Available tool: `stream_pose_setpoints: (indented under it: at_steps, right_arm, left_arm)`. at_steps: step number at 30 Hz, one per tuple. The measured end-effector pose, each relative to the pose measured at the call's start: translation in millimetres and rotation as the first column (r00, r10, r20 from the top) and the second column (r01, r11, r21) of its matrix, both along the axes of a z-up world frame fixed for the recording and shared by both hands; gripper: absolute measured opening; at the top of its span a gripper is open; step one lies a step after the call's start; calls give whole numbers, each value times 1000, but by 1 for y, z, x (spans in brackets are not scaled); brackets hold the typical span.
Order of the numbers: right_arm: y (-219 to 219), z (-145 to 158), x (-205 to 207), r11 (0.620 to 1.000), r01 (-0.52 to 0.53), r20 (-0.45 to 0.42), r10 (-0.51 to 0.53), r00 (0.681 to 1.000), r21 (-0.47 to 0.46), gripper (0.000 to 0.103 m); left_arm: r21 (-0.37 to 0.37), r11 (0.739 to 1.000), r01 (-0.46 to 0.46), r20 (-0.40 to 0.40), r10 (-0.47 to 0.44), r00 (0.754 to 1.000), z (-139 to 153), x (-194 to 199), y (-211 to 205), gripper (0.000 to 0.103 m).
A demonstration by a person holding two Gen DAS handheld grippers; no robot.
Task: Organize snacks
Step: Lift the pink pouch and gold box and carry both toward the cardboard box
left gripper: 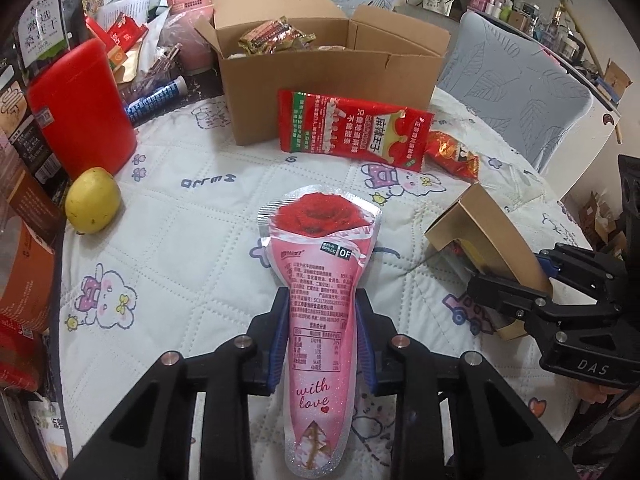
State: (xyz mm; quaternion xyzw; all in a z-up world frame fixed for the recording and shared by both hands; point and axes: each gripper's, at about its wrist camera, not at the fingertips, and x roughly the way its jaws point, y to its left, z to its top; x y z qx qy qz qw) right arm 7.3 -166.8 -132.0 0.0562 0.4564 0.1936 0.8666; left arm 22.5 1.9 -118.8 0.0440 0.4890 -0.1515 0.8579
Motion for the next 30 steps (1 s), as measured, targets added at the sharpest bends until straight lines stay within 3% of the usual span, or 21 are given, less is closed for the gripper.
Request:
stream_pose_setpoints:
  at_steps: [15,30]
  right_arm:
    - [4,36,-30,999,-28,96,26,995,24,45]
    - [-8,98,-23,999,-40,240,40,970,-3,45]
  left_arm:
    - [-36,998,45,104,-41,994,45,-26,-12,30]
    - [-101,989,112,252,-84,964,107,-19,-30,30]
